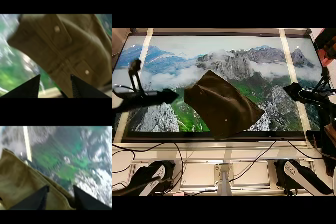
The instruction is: Fold the clothes and pants, and hang the long-sleeved shirts on hangers.
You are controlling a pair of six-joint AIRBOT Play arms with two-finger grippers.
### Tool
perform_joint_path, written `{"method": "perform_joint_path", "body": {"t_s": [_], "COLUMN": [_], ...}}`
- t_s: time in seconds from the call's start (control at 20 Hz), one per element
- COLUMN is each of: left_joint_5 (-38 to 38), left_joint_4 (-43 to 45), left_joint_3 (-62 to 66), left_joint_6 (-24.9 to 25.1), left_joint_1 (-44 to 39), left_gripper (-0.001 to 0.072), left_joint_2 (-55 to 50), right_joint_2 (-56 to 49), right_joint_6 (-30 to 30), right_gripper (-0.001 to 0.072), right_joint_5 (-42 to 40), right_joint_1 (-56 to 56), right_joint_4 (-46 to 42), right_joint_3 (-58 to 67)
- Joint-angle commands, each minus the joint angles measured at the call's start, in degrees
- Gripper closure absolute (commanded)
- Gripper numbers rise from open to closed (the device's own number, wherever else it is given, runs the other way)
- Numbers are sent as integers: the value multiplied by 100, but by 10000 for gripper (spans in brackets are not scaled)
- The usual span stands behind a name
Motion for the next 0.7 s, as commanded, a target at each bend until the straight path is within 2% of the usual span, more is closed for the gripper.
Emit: {"method": "perform_joint_path", "body": {"t_s": [0.0,0.05,0.15,0.4,0.65], "left_joint_5": [-50,-50,-44,323,1565], "left_joint_4": [-1392,-1591,-1897,-2002,-2000], "left_joint_3": [-1541,-1845,-2299,-2597,-2599], "left_joint_6": [7,11,26,2,-415], "left_joint_1": [-48,-109,-289,-1056,-2306], "left_gripper": [194,170,6,6,9], "left_joint_2": [247,249,249,247,129], "right_joint_2": [-793,-1023,-1414,-1956,-2138], "right_joint_6": [-90,-90,-98,-208,-247], "right_gripper": [324,265,175,166,170], "right_joint_5": [826,960,1139,1373,1123], "right_joint_1": [-201,-201,-201,-107,385], "right_joint_4": [-11,-24,-26,-72,-103], "right_joint_3": [7,7,7,7,7]}}
